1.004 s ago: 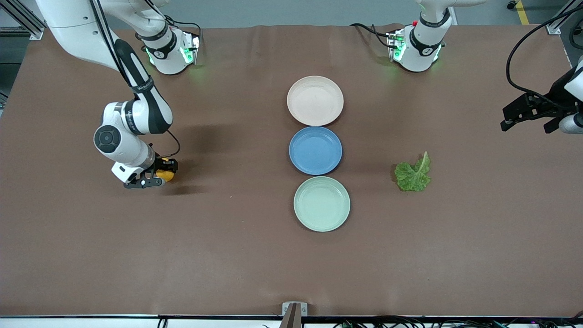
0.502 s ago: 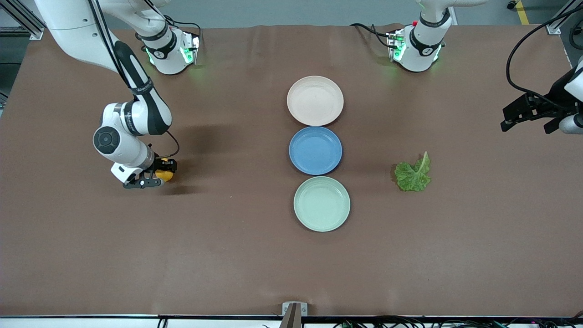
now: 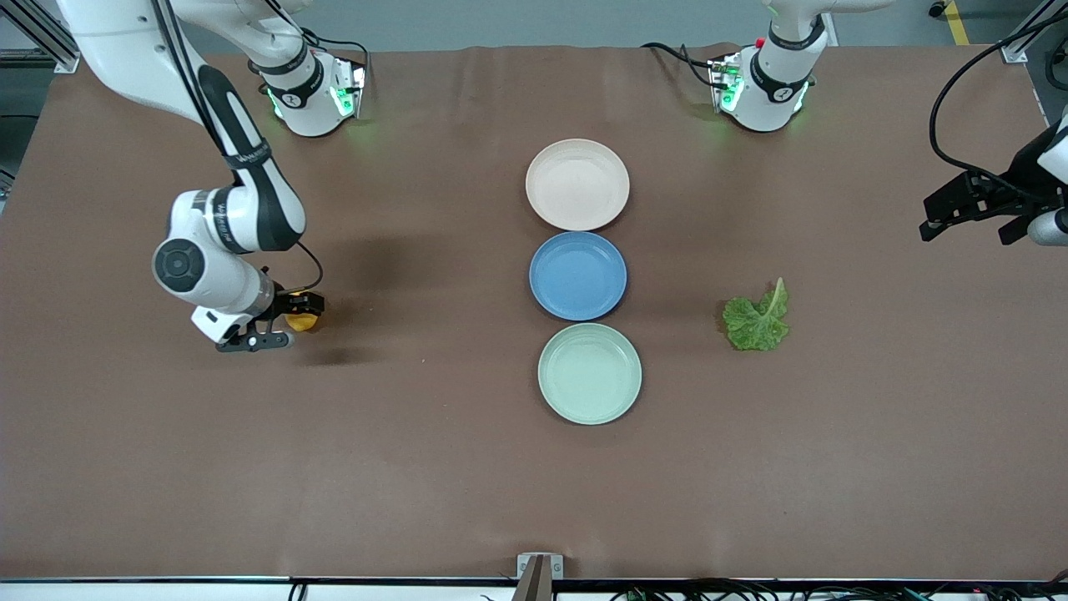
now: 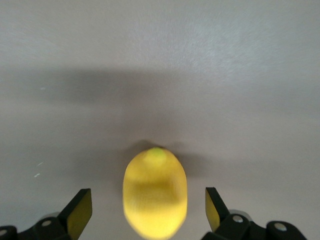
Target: Pick lemon and lettuce from plates
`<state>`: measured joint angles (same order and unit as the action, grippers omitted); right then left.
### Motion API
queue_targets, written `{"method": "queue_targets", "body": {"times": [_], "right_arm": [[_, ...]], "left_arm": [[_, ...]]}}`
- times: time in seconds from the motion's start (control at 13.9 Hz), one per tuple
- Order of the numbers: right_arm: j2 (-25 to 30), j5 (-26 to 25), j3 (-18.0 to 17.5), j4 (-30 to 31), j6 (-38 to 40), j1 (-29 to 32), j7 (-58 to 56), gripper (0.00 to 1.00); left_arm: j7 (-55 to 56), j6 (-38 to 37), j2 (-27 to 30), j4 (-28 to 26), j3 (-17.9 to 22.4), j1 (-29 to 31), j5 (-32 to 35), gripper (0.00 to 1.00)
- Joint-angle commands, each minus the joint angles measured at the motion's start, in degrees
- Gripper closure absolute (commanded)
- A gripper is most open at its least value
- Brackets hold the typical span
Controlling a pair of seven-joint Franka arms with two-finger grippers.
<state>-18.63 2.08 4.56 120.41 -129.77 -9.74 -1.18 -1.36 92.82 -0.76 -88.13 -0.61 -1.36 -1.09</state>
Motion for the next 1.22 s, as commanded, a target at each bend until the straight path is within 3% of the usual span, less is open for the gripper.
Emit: {"method": "queue_targets", "body": {"times": [0.0, 0.5, 0.79, 1.15], "right_arm": [[4.4, 0.1, 1.3, -5.0, 10.8, 1.1, -1.4, 0.00], [13.3, -0.8, 3.6, -14.3, 29.9, 3.5, -1.3, 0.00], [13.0, -0.8, 3.6, -23.8, 40.0, 6.2, -0.6, 0.00], [12.0, -0.8, 3.7, -33.7, 42.3, 9.1, -1.1, 0.00]], "left_arm": [[-1.4, 0.3, 1.3, -1.1, 0.3, 0.0, -1.0, 0.00], [-0.4, 0.3, 1.1, -0.9, 0.4, 0.0, -0.9, 0.00], [-0.1, 0.3, 1.1, -0.6, 0.5, 0.1, -0.8, 0.00], [1.1, 0.3, 0.9, -0.6, 0.5, 0.1, -0.8, 0.00]]}}
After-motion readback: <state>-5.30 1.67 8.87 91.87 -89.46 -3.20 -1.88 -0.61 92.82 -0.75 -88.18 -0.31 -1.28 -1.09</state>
